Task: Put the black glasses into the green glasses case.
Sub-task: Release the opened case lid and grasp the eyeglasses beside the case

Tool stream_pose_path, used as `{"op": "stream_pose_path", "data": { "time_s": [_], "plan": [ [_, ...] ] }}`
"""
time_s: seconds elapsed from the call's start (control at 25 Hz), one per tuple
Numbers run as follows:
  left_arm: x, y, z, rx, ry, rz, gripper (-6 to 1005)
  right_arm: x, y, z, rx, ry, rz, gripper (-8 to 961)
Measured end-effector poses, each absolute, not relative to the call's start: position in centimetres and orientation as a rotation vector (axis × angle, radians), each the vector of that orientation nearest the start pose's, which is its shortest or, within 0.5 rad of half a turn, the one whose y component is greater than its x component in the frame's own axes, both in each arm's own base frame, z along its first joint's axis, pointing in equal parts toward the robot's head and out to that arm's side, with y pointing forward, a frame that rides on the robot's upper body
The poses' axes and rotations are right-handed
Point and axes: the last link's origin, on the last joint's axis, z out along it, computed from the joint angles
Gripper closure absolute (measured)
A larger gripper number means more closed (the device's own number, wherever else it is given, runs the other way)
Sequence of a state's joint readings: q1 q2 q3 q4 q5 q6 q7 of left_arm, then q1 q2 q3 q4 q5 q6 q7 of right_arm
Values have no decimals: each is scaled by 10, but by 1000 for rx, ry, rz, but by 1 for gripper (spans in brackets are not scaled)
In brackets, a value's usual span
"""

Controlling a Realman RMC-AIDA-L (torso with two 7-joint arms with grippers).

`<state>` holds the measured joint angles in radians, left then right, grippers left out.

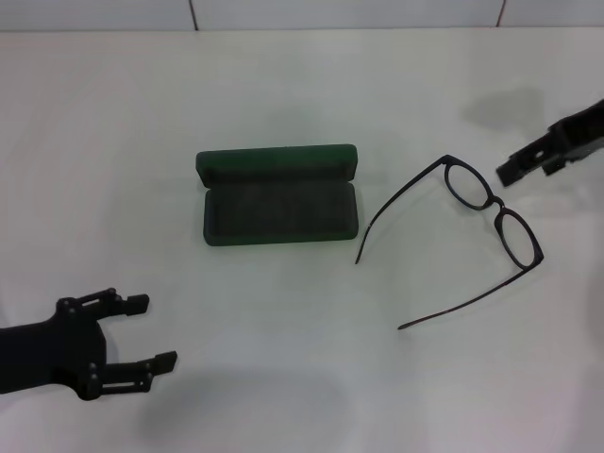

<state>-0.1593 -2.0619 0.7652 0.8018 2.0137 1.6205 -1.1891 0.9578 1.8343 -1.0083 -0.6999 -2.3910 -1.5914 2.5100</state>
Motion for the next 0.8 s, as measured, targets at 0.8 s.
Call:
{"op": "stream_pose_path", "data": {
  "time_s": [0.8],
  "plan": [
    [-351, 223, 14, -2710, -631, -447, 152, 182, 424, -3, -2468, 1365, -490, 148]
  ]
}}
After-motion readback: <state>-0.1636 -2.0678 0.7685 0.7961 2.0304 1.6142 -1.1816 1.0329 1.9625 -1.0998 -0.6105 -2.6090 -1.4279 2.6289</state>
